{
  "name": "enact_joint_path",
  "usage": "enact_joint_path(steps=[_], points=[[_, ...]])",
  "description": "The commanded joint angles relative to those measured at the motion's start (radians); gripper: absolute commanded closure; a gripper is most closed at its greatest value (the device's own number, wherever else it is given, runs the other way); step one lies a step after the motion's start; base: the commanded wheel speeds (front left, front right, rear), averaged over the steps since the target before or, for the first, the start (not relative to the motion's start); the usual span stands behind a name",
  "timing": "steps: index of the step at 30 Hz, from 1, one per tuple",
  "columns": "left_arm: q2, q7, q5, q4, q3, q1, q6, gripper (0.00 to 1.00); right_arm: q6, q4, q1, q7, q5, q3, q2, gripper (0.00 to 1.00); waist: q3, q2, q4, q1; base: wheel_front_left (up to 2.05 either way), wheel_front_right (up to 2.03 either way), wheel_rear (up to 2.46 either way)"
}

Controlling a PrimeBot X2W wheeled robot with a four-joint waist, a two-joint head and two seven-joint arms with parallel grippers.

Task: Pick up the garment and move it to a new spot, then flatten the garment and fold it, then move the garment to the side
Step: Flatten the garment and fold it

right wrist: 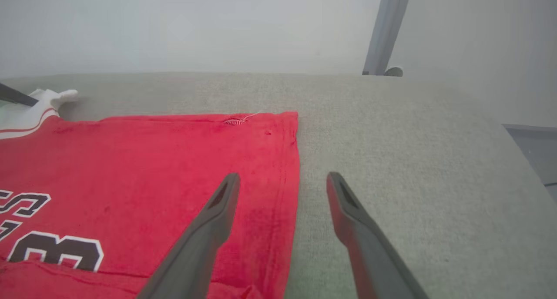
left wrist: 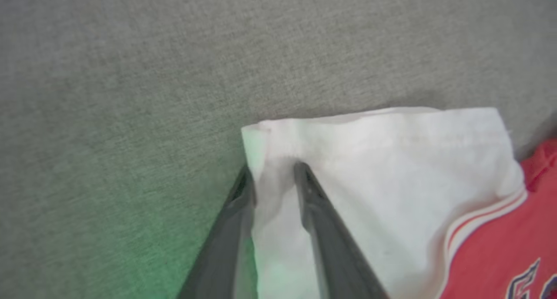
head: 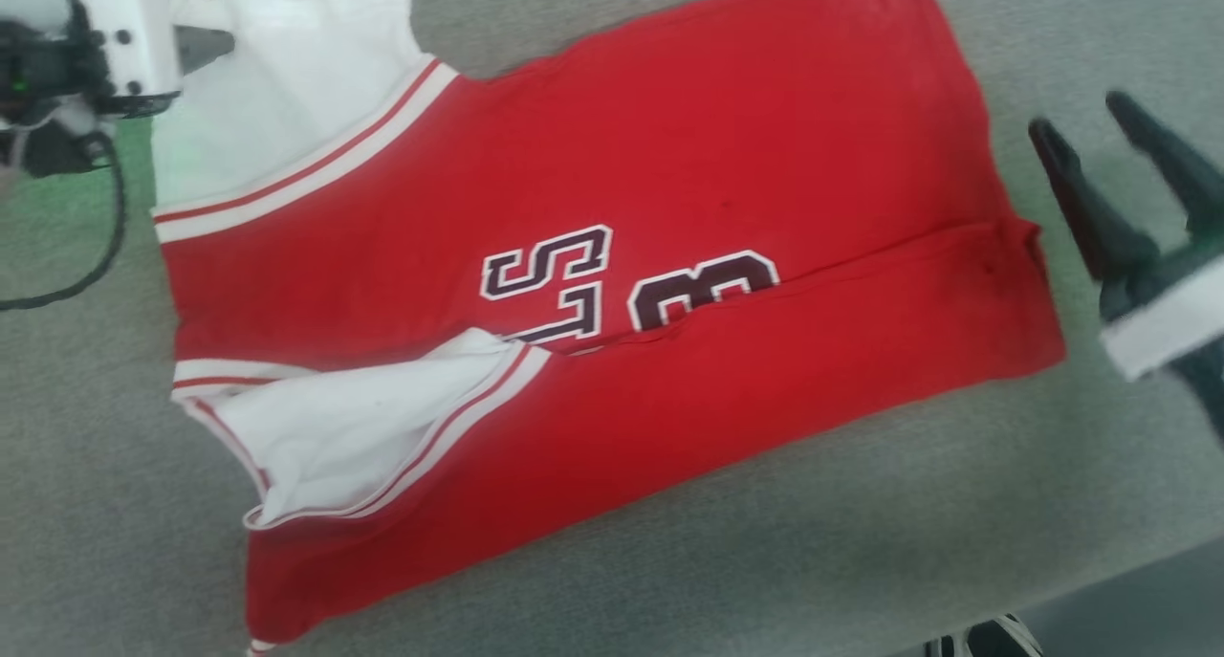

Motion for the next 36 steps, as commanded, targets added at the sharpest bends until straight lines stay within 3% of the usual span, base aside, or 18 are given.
enact_joint_path(steps=[1, 10, 17, 22, 23, 24, 25, 36], points=[[-0.039, 0.003, -0.013, -0.001, -0.023, 0.025, -0.014, 1.00, 0.000, 0.012, -0.048, 0.046, 0.012, 0.022, -0.017, 0.00, 0.012, -0.0001, 0.020, 0.0000, 0.00, 0.00, 0.00], [-0.159, -0.051, 0.007, 0.028, -0.029, -0.031, -0.080, 1.00, 0.000, 0.195, -0.413, 0.419, 0.138, 0.197, -0.091, 0.00, 0.072, -0.0001, 0.139, 0.0000, 0.00, 0.00, 0.00], [-0.231, -0.068, 0.024, 0.061, -0.047, -0.071, -0.132, 1.00, 0.000, 0.382, -0.609, 0.582, 0.135, 0.308, -0.112, 0.00, 0.105, -0.0001, 0.197, 0.0000, 0.00, 0.00, 0.00], [-0.265, -0.087, 0.028, 0.082, -0.052, -0.077, -0.154, 1.00, 0.000, 0.479, -0.637, 0.652, 0.160, 0.366, -0.090, 0.00, 0.108, -0.0001, 0.216, 0.0000, 0.00, 0.00, 0.00], [-0.270, -0.097, 0.028, 0.088, -0.050, -0.078, -0.159, 1.00, 0.000, 0.488, -0.639, 0.664, 0.167, 0.380, -0.087, 0.51, 0.106, -0.0001, 0.219, 0.0000, 0.00, 0.00, 0.00], [-0.276, -0.106, 0.026, 0.095, -0.047, -0.077, -0.165, 1.00, 0.000, 0.496, -0.644, 0.665, 0.177, 0.392, -0.085, 0.69, 0.104, -0.0001, 0.222, 0.0000, 0.00, 0.00, 0.00], [-0.282, -0.117, 0.023, 0.101, -0.044, -0.075, -0.170, 1.00, 0.000, 0.506, -0.648, 0.654, 0.186, 0.396, -0.087, 1.00, 0.100, -0.0001, 0.225, 0.0000, 0.00, 0.00, 0.00], [-0.291, -0.326, -0.016, 0.079, 0.006, -0.018, -0.213, 1.00, 0.000, 0.487, -0.605, 0.491, 0.262, 0.423, -0.155, 1.00, -0.057, -0.0001, 0.273, 0.0000, 0.00, 0.00, 0.00]])
